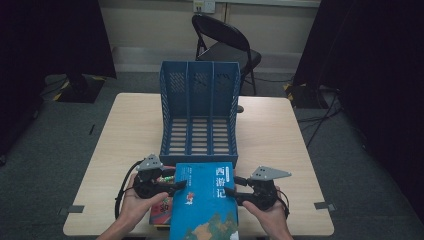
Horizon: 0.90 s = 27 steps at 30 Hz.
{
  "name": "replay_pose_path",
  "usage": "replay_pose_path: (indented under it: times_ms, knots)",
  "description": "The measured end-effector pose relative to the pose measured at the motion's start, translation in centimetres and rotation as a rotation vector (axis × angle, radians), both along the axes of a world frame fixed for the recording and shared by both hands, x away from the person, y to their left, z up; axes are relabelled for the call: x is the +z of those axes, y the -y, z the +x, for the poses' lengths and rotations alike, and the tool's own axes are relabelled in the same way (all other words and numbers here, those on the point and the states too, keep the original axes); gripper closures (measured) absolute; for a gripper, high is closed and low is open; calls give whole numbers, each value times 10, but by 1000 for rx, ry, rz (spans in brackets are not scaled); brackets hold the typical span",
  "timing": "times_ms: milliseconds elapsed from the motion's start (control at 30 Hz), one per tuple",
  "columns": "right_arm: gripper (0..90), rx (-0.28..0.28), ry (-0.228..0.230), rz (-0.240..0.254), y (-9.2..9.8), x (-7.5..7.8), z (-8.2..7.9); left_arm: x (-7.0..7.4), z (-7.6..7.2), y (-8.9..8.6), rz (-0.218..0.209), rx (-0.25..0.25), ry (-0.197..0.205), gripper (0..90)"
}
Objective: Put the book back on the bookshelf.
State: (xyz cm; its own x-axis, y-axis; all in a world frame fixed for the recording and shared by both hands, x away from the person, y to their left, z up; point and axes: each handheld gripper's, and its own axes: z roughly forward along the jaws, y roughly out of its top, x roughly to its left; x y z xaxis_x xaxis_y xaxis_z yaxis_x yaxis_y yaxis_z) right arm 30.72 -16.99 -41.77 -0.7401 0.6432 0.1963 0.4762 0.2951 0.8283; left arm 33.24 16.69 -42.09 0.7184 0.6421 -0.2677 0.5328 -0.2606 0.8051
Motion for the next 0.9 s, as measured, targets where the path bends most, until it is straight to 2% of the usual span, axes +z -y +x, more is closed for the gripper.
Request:
replay_pose_path:
  times_ms: [100, 200, 267, 333, 400, 467, 567, 667, 733, 833, 867, 900]
  knots:
    - [323, -16, 13, 3, -4, -2, 1, -4, 0, -4, -22, -17, -11, 374]
    - [262, -20, -31, 29, -7, -5, 14, -8, 1, -7, -65, -8, -34, 372]
    - [225, -31, -29, 21, -11, -5, 18, -9, 1, -7, -67, -13, -30, 360]
    - [203, -36, -30, 13, -14, -5, 19, -10, 2, -7, -79, -7, -52, 347]
    - [203, -41, -51, 34, -13, -8, 20, -11, 2, -6, -85, -6, -53, 324]
    - [204, -44, -69, 61, -11, -11, 20, -12, 1, -6, -83, -9, -36, 322]
    - [203, -43, -61, 59, -12, -11, 19, -12, -1, -6, -83, -6, -18, 325]
    - [200, -45, -48, 53, -13, -10, 18, -13, -1, -6, -86, -4, -18, 328]
    - [235, -36, -48, 49, -13, -8, 18, -13, -1, -7, -86, -8, -21, 326]
    - [278, -39, -37, 73, -10, -6, 17, -13, -1, -7, -85, -8, -17, 326]
    - [321, -45, -36, 111, -7, -2, 16, -13, -1, -7, -88, -9, -17, 326]
    - [321, -45, -35, 106, -8, -2, 15, -13, -1, -7, -91, -9, -16, 326]
